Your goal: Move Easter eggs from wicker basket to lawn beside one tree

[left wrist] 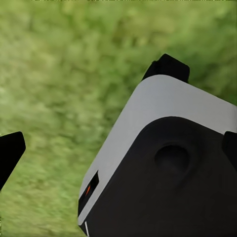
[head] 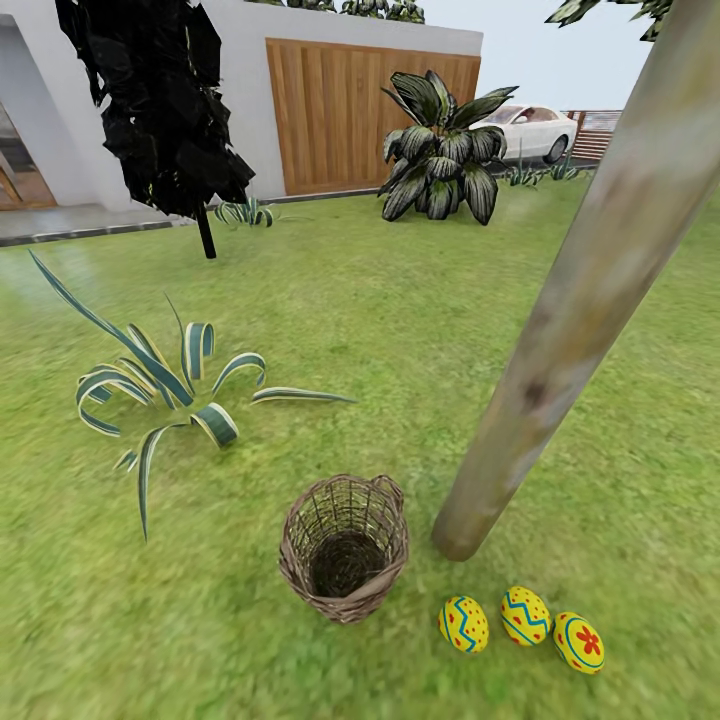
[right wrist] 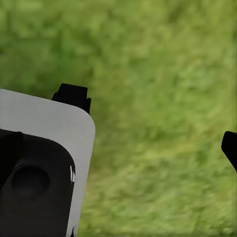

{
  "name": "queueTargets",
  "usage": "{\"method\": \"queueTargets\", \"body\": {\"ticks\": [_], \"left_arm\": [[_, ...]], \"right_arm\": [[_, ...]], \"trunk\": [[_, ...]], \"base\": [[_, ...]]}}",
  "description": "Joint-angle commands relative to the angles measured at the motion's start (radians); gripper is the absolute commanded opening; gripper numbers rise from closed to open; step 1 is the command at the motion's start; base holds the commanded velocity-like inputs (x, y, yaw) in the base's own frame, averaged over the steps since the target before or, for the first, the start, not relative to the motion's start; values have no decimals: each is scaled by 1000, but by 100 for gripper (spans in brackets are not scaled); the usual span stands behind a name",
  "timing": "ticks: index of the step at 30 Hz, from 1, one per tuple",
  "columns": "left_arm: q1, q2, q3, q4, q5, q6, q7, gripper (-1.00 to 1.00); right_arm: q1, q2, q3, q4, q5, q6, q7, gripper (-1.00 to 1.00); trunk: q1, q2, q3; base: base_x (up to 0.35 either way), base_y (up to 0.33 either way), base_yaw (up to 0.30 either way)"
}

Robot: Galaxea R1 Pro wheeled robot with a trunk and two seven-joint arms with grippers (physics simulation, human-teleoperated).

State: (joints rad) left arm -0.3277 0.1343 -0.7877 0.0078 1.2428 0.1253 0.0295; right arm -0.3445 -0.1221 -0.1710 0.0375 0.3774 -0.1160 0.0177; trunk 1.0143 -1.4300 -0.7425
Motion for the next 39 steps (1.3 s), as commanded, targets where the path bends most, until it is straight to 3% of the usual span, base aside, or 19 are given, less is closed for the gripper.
{"method": "queueTargets", "body": {"ticks": [1,11,39], "left_arm": [[-1,0,-8,0,8,4,3,100],[-1,2,-8,0,10,4,3,100],[-1,-6,-8,-5,17,5,1,100]], "right_arm": [[-1,-1,-8,4,6,-7,2,100],[5,0,-8,16,6,-6,8,100],[18,-1,-8,17,1,-5,7,100]], "trunk": [[0,0,-1],[0,0,2],[0,0,46]], "base": [[0,0,0],[0,0,0],[0,0,0]]}}
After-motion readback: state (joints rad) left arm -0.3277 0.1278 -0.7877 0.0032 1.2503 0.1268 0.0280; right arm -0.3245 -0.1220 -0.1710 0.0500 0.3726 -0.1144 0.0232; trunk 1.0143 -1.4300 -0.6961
